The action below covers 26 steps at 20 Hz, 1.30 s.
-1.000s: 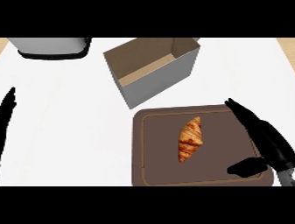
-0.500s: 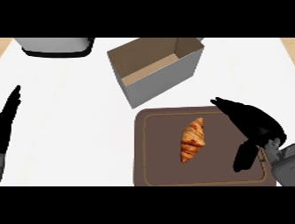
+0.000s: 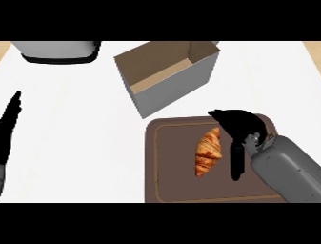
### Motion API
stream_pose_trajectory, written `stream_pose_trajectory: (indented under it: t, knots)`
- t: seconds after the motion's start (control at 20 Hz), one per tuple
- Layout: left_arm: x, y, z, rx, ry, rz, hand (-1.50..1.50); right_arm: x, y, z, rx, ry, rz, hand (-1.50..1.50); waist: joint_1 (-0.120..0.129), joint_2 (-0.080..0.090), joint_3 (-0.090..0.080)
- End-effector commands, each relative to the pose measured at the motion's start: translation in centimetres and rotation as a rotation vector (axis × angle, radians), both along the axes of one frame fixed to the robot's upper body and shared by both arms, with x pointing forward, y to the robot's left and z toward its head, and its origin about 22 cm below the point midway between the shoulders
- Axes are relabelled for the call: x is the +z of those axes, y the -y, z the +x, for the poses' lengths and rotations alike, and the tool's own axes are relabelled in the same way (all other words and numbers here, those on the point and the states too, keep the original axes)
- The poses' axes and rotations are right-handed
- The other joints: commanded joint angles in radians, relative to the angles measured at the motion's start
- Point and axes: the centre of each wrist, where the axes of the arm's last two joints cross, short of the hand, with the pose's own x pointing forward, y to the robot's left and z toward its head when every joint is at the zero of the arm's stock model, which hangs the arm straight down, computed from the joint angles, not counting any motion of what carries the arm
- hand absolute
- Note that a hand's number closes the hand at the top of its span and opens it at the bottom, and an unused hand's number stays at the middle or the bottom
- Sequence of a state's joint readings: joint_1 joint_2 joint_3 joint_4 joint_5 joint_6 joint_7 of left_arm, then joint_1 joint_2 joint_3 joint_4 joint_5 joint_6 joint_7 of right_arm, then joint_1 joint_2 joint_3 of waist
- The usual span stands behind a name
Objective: Pick the croissant from the tray and place it in the cardboard box
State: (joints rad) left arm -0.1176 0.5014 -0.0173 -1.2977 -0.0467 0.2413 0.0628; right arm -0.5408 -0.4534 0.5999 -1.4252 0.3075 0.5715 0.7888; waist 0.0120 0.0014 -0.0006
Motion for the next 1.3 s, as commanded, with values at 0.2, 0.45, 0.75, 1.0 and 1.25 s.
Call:
stream_pose_trajectory:
  t: [0.2,0.45,0.75,1.0,1.25]
  knots:
    - [0.6,-0.4,-1.9,0.001,0.007,0.011,0.0,-1.2,-1.1,2.1,0.015,-0.028,-0.05,-1.5,-0.002,-0.001,0.001]
    - [-0.4,-1.7,-0.3,-0.005,-0.009,0.003,0.0,-2.8,-1.6,1.8,0.011,-0.045,-0.063,-1.5,-0.008,0.0,0.0]
    - [1.4,0.2,0.1,0.006,-0.002,-0.006,0.0,-2.4,-2.6,0.8,0.041,-0.072,0.021,-1.5,-0.008,-0.002,0.001]
    - [-0.5,1.0,-0.5,0.012,0.001,0.008,0.0,-1.6,-4.7,-0.2,0.082,-0.029,0.073,-1.5,-0.009,-0.002,0.001]
    - [-0.5,0.8,-0.8,0.021,0.002,0.007,0.0,-1.3,-6.9,-1.0,0.081,-0.073,0.033,-1.5,-0.01,-0.003,0.0]
